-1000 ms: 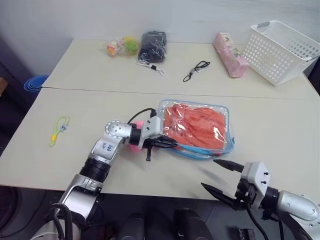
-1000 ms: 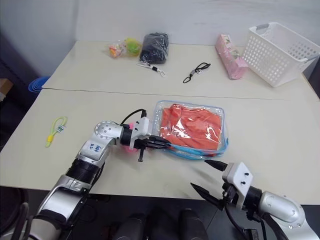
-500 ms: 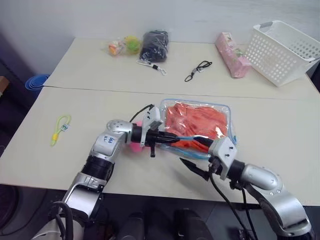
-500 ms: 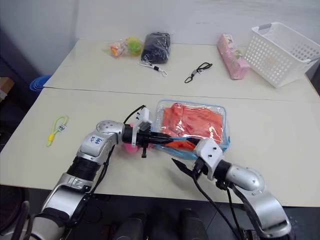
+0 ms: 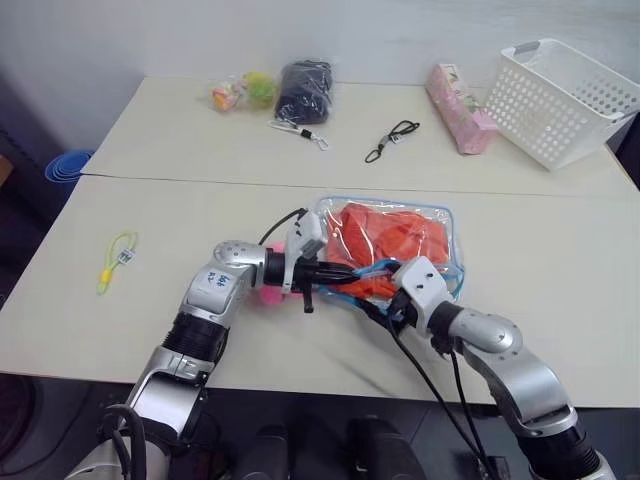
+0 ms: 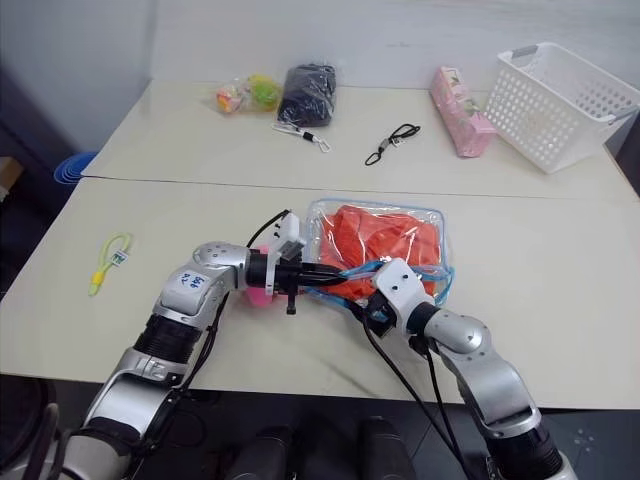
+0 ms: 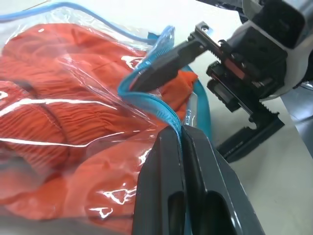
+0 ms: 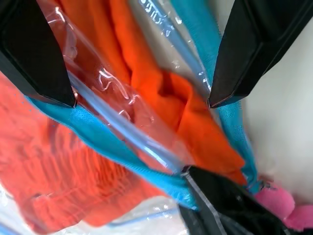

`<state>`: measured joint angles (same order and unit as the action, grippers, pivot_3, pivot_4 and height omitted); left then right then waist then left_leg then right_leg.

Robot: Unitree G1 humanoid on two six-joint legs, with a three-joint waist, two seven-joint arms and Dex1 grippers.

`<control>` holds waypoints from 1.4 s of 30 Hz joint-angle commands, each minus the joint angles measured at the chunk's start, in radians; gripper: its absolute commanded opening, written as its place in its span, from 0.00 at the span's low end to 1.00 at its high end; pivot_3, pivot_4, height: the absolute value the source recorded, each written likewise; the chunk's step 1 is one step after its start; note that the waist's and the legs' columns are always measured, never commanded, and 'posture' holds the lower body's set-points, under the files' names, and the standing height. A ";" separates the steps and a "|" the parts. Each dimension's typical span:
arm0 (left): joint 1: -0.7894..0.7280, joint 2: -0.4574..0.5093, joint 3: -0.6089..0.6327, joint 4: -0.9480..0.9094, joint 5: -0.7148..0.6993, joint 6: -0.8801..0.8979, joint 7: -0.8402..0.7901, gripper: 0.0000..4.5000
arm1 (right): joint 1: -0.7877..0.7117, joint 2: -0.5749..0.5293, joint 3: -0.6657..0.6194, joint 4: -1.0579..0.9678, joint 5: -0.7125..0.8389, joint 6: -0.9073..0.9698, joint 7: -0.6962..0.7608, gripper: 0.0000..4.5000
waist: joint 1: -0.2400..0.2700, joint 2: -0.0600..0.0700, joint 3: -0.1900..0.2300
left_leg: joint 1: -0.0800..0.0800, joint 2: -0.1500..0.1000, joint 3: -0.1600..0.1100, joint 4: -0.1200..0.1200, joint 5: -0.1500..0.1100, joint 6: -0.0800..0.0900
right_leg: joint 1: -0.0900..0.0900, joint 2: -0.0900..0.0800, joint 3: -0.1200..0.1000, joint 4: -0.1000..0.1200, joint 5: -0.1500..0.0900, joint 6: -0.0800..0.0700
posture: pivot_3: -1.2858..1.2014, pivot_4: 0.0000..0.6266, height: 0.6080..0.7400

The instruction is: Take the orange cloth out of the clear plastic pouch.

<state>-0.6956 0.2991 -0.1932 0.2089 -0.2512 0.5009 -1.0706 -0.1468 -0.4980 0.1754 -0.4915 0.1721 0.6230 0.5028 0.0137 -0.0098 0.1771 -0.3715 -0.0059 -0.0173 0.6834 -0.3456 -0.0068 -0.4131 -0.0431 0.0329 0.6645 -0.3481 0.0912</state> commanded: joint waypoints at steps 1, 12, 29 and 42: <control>-0.018 -0.019 0.035 -0.019 -0.022 -0.035 0.040 0.02 | 0.044 -0.042 -0.020 -0.097 0.049 0.027 0.058 1.00 | 0.005 0.000 0.000 | 0.000 0.000 0.000 0.000 0.000 0.000 | 0.000 0.000 0.000 0.000 0.000 0.000 | 0.52 0.24 1.00; -0.012 -0.024 0.029 -0.018 -0.016 -0.057 0.057 0.02 | 0.055 -0.028 -0.084 -0.155 0.198 0.089 0.119 1.00 | 0.005 0.000 0.000 | 0.000 0.000 0.000 0.000 0.000 0.000 | 0.000 0.000 0.000 0.000 0.000 0.000 | 0.52 0.24 1.00; 0.009 -0.019 0.011 -0.046 -0.018 -0.061 0.051 0.00 | 0.081 -0.053 -0.112 -0.078 0.030 -0.402 0.151 0.68 | 0.006 0.000 0.000 | 0.000 0.000 0.000 0.000 0.000 0.000 | 0.000 0.000 0.000 0.000 0.000 0.000 | 0.52 0.24 1.00; 0.001 -0.038 0.013 -0.040 -0.014 -0.056 0.081 0.00 | 0.085 -0.110 -0.008 -0.146 0.140 -0.143 0.218 0.68 | 0.006 0.000 0.000 | 0.000 0.000 0.000 0.001 0.000 0.000 | 0.001 0.000 0.000 0.000 0.000 0.000 | 0.52 0.24 1.00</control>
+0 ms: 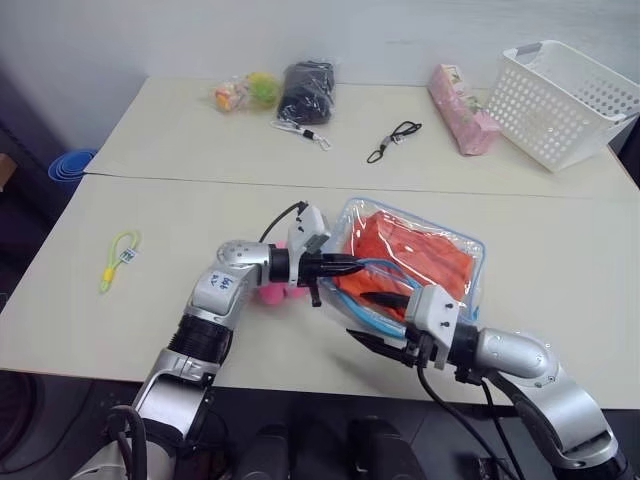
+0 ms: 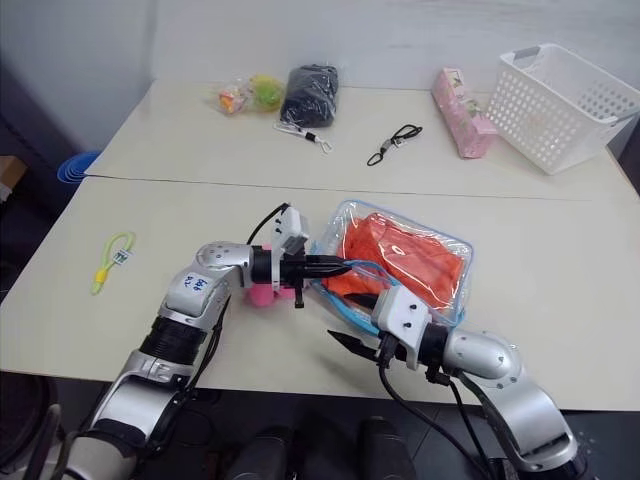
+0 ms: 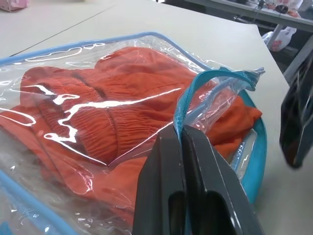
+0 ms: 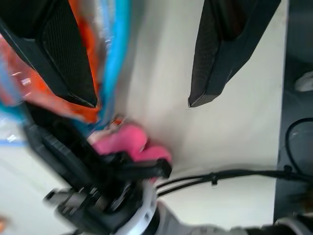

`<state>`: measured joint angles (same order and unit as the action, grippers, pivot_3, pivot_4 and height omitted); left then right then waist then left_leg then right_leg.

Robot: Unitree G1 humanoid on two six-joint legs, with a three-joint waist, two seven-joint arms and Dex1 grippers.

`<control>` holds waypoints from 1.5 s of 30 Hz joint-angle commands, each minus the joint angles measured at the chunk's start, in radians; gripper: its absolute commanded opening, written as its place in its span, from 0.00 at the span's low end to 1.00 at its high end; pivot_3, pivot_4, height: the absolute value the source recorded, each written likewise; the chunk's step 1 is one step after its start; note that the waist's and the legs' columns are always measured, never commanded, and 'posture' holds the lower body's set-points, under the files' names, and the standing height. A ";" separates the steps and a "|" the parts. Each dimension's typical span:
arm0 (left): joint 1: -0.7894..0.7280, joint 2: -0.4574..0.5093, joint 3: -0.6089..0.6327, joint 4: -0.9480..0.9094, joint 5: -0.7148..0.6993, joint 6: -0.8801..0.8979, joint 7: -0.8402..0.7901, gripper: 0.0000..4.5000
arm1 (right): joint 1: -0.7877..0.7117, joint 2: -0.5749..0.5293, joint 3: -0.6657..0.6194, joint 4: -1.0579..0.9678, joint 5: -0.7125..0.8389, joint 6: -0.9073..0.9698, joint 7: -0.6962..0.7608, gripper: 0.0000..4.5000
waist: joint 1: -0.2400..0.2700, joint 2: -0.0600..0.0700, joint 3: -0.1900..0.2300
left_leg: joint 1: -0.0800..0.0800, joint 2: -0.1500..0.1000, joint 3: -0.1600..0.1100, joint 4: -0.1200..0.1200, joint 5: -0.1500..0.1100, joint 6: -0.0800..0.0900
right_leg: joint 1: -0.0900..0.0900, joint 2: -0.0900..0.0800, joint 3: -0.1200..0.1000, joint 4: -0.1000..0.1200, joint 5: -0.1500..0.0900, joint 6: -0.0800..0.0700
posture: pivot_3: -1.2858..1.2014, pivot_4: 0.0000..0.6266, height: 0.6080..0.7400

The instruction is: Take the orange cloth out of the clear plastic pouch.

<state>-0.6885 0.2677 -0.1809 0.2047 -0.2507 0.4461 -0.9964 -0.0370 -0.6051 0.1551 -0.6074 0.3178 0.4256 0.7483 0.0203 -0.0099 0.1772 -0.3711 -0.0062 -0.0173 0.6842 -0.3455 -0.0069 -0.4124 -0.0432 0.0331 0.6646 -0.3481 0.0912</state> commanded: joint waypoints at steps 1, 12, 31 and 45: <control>-0.004 -0.007 0.000 -0.040 -0.016 -0.001 0.007 0.00 | -0.034 0.000 0.017 -0.019 -0.027 0.074 -0.050 0.68 | -0.001 0.000 0.000 | 0.000 0.000 0.000 0.000 0.000 0.000 | 0.000 0.000 0.000 0.000 0.000 0.000 | 0.52 0.24 1.00; 0.010 -0.007 -0.003 -0.059 -0.022 0.008 -0.003 0.00 | -0.082 0.001 0.006 0.062 -0.197 0.144 -0.209 0.68 | -0.001 0.000 0.000 | 0.000 0.000 0.000 0.000 0.000 0.000 | 0.000 0.000 0.000 0.000 0.000 0.000 | 0.52 0.24 1.00; 0.018 -0.013 -0.005 -0.055 -0.018 -0.013 -0.002 0.00 | -0.113 -0.001 -0.019 0.116 -0.233 0.075 -0.213 0.68 | -0.005 0.000 0.000 | 0.000 0.000 0.000 0.000 0.000 0.000 | 0.000 0.000 0.000 0.000 0.000 0.000 | 0.52 0.24 1.00; 0.015 -0.027 -0.008 -0.048 -0.019 -0.017 -0.005 0.00 | -0.225 -0.018 0.134 0.355 -0.524 -0.036 -0.278 0.68 | -0.021 0.000 0.000 | 0.000 0.000 0.000 0.000 0.000 -0.001 | 0.000 0.000 0.000 0.001 0.000 0.000 | 0.52 0.24 1.00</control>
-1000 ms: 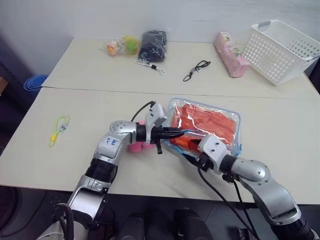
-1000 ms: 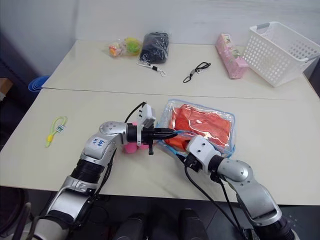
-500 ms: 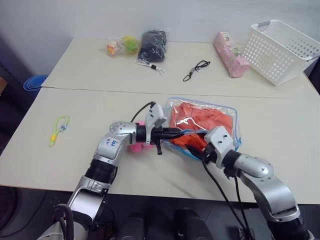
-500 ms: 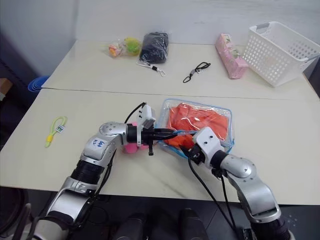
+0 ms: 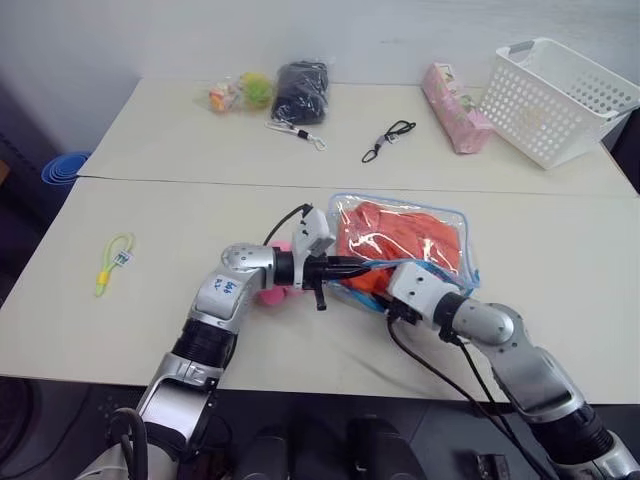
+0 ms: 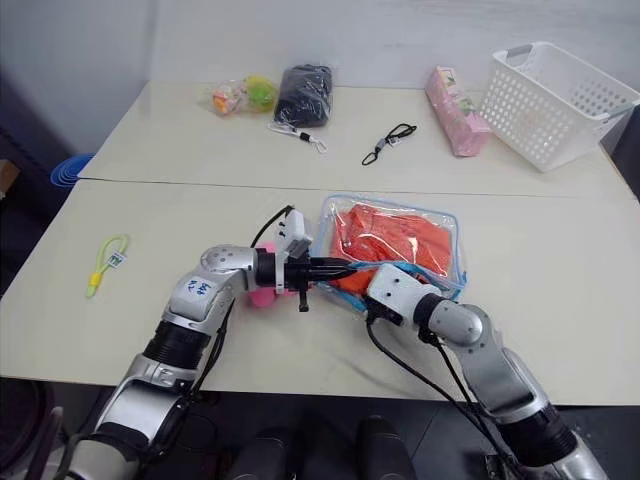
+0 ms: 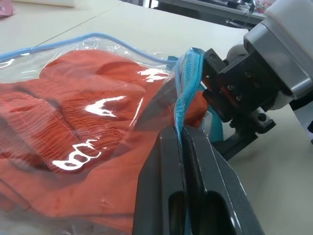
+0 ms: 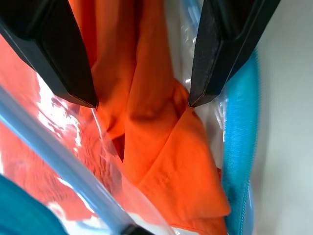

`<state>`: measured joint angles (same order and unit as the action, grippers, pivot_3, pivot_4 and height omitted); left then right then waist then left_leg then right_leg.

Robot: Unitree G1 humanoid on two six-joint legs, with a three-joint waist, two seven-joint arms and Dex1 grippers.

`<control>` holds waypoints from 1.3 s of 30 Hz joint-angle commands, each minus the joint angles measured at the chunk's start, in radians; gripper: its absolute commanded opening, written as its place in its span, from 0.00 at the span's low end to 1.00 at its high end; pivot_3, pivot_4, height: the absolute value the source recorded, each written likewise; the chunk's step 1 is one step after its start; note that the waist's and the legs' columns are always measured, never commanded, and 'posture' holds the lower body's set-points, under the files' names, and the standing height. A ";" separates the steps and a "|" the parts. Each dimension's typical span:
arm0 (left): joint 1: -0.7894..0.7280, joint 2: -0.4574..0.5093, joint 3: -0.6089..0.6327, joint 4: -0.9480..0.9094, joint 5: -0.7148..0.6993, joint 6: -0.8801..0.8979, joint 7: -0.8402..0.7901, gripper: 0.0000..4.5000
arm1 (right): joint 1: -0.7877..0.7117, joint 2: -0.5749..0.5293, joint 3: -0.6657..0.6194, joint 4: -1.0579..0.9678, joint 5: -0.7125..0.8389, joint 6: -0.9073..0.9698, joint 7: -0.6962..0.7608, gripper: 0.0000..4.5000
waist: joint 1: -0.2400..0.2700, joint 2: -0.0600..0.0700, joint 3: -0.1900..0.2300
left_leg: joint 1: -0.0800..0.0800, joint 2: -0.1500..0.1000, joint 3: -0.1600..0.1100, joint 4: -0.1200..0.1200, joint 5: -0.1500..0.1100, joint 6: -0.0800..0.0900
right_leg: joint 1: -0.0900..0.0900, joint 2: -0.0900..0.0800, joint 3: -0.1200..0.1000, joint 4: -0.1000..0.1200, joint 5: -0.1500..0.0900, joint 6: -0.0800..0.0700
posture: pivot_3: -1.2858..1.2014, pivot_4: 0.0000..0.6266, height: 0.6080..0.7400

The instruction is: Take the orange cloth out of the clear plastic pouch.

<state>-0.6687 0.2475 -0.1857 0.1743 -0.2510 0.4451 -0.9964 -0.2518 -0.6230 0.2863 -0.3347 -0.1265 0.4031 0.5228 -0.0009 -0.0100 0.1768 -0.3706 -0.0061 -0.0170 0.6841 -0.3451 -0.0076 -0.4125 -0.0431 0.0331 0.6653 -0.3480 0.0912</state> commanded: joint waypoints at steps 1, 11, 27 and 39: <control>-0.006 -0.007 -0.004 -0.015 -0.018 -0.017 -0.006 0.00 | -0.026 0.004 0.003 0.106 -0.098 -0.011 -0.063 0.68 | 0.000 0.000 0.000 | 0.000 0.000 0.000 0.000 0.000 0.000 | 0.000 0.000 0.000 0.000 0.000 0.000 | 0.52 0.24 1.00; -0.017 -0.019 0.001 0.004 -0.019 -0.020 0.000 0.00 | -0.080 0.067 -0.028 0.204 -0.054 -0.011 -0.008 0.22 | 0.000 -0.001 -0.002 | 0.001 0.000 0.000 0.001 0.001 -0.001 | 0.001 0.000 0.000 0.002 0.000 0.000 | 0.52 0.24 1.00; -0.057 -0.128 0.155 0.077 -0.097 0.148 0.231 0.00 | 0.079 -0.082 -0.325 -0.148 0.594 0.048 0.506 0.01 | 0.007 -0.002 -0.001 | -0.001 0.000 -0.001 0.000 0.000 0.001 | 0.001 0.000 -0.001 0.000 0.000 0.000 | 0.52 0.24 1.00; -0.037 -0.070 0.165 0.091 -0.086 0.146 0.242 0.00 | 0.316 -0.344 -0.855 -0.339 1.201 0.455 0.514 0.01 | 0.016 -0.003 -0.001 | 0.000 0.000 0.000 0.000 0.000 0.001 | 0.002 0.000 0.000 -0.002 0.000 0.000 | 0.52 0.24 1.00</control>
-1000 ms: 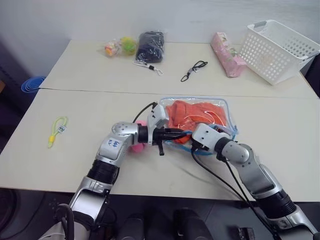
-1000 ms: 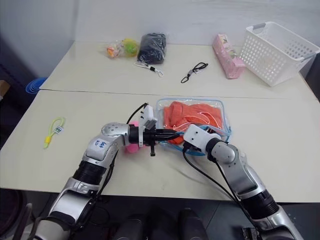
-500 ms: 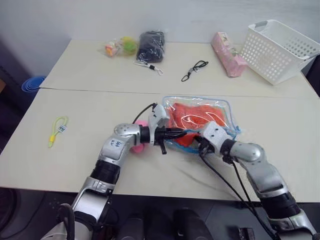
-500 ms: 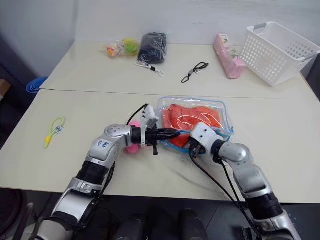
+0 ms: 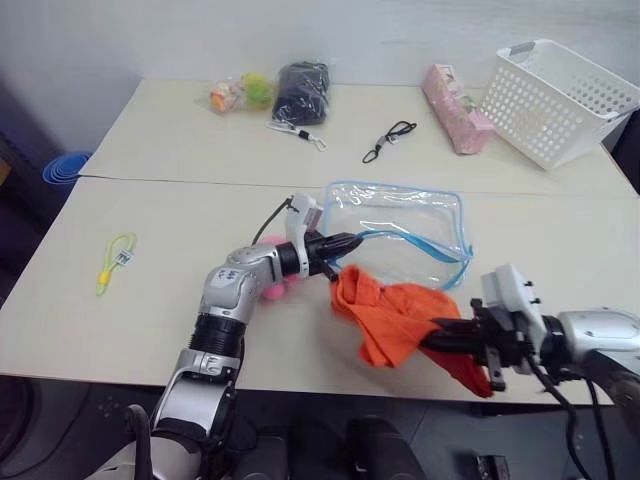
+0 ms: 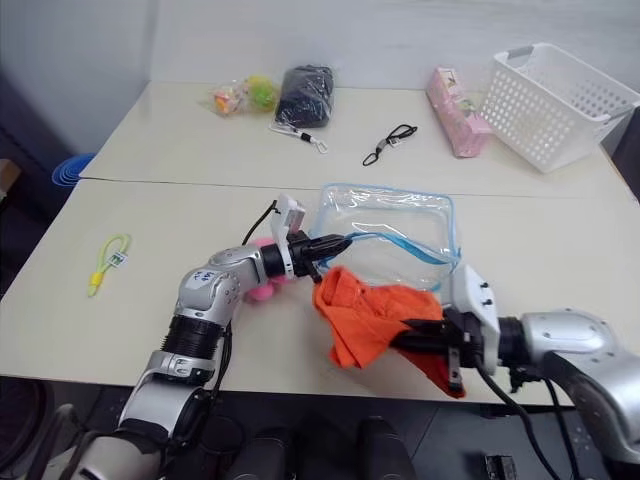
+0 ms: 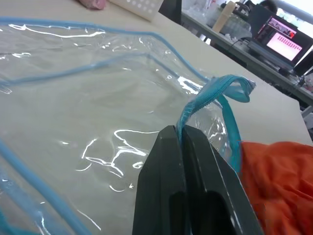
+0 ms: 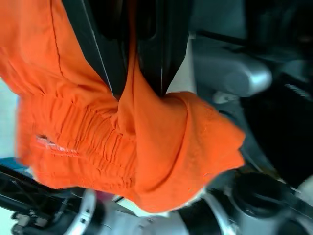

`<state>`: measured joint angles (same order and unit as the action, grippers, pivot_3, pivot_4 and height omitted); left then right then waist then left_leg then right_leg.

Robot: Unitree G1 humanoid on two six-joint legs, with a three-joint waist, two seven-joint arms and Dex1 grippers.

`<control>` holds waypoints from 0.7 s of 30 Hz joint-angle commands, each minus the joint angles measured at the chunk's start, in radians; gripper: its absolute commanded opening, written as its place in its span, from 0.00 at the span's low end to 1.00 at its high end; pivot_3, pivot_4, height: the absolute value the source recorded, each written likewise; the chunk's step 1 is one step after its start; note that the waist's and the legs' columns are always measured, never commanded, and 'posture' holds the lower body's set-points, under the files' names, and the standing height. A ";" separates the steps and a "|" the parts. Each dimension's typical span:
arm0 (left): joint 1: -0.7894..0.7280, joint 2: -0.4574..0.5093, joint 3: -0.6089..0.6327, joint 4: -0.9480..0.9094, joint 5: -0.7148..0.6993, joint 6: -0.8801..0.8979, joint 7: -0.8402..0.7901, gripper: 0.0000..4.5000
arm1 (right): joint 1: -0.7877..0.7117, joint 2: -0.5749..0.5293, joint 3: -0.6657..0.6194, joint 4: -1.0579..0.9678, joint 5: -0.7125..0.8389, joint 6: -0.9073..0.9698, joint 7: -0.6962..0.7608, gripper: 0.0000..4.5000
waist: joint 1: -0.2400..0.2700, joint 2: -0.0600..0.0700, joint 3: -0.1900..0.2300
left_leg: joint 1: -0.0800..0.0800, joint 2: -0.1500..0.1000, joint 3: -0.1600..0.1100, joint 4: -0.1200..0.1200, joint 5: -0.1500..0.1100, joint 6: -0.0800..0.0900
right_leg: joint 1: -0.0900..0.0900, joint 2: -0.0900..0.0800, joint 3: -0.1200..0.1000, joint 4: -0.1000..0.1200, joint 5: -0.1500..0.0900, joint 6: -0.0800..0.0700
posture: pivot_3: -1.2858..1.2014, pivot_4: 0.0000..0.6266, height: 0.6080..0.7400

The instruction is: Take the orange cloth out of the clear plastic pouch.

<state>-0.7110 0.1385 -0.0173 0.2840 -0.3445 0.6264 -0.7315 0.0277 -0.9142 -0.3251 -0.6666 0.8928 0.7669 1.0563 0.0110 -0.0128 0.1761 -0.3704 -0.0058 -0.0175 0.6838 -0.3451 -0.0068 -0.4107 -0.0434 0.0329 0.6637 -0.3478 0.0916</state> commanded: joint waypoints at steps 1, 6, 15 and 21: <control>0.013 0.057 -0.010 -0.021 0.013 -0.049 -0.039 0.00 | 0.053 -0.077 -0.331 0.018 0.219 0.127 -0.021 0.01 | 0.009 0.000 0.000 | 0.000 0.000 0.000 0.000 0.000 0.000 | 0.000 0.000 0.000 -0.001 0.000 0.000 | 0.52 0.24 1.00; 0.047 0.128 -0.054 -0.042 0.014 -0.104 -0.139 0.00 | 0.042 -0.209 -0.577 0.255 0.153 0.154 0.014 0.01 | 0.015 0.000 0.000 | 0.001 0.000 0.001 0.000 -0.001 0.001 | 0.001 0.000 0.000 -0.001 0.000 0.000 | 0.52 0.24 1.00; 0.075 0.194 -0.117 -0.052 0.049 -0.209 -0.237 0.00 | -0.131 -0.225 -0.327 0.830 -0.416 -0.636 0.076 0.01 | 0.010 0.000 0.000 | 0.001 0.000 0.003 -0.001 -0.001 0.002 | 0.000 0.000 0.002 -0.002 0.000 0.000 | 0.52 0.24 1.00; 0.082 0.195 -0.152 -0.063 0.071 -0.267 -0.274 0.00 | -0.104 -0.165 -0.115 1.279 -0.687 -1.228 0.141 0.01 | 0.014 0.000 0.000 | 0.001 0.000 0.004 -0.001 -0.001 0.002 | 0.000 0.000 0.002 -0.002 0.000 0.000 | 0.52 0.24 1.00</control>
<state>-0.6337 0.3294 -0.1573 0.2528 -0.2802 0.3914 -0.9857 -0.0884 -1.0787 -0.4552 0.5112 0.2616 -0.2996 1.1712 0.0246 -0.0124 0.1760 -0.3697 -0.0062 -0.0129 0.6830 -0.3460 -0.0049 -0.4110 -0.0437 0.0348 0.6619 -0.3477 0.0918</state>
